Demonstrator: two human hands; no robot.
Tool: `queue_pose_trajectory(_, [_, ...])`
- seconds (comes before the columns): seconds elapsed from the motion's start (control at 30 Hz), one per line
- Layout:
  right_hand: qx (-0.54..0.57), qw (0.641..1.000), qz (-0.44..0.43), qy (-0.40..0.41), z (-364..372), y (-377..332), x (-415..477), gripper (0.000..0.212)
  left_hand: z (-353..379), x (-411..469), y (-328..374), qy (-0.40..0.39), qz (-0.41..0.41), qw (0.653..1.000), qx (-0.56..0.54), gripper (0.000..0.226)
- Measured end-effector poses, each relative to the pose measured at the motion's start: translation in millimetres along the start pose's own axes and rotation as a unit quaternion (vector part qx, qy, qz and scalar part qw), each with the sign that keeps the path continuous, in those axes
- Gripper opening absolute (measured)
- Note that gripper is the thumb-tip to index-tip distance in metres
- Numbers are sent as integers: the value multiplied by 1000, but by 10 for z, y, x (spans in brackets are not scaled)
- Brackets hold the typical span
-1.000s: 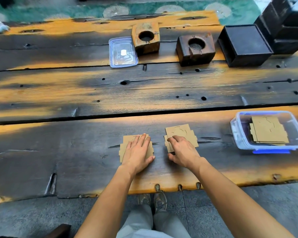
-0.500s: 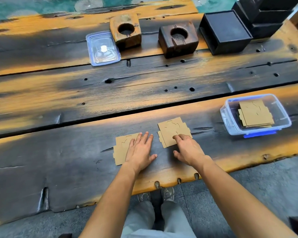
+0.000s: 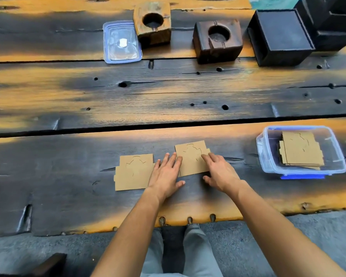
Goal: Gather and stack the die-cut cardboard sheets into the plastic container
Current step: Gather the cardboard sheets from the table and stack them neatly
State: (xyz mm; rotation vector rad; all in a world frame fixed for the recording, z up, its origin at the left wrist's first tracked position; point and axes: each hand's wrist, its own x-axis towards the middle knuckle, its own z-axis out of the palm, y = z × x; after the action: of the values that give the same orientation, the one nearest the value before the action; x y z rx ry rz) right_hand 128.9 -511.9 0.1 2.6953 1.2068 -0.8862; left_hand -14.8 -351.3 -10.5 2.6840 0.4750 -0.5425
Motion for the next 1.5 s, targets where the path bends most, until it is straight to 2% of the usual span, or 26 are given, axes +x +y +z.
queue_pose_trajectory(0.3, [-36, 997, -56, -43, 8, 360, 385, 110, 168, 262, 104, -40, -53, 998, 6, 101])
queue_pose_trajectory(0.5, [-39, 995, -76, -50, 50, 497, 488, 117, 277, 306, 120, -30, -63, 998, -2, 98])
queue_pose_trajectory(0.9, [22, 996, -82, -18, 55, 519, 512, 111, 216, 314, 18, -14, -56, 998, -23, 90])
queue_pose_trajectory(1.5, [20, 995, -96, -2, -128, 334, 390, 106, -28, 251, -94, 21, -18, 1000, 7, 89])
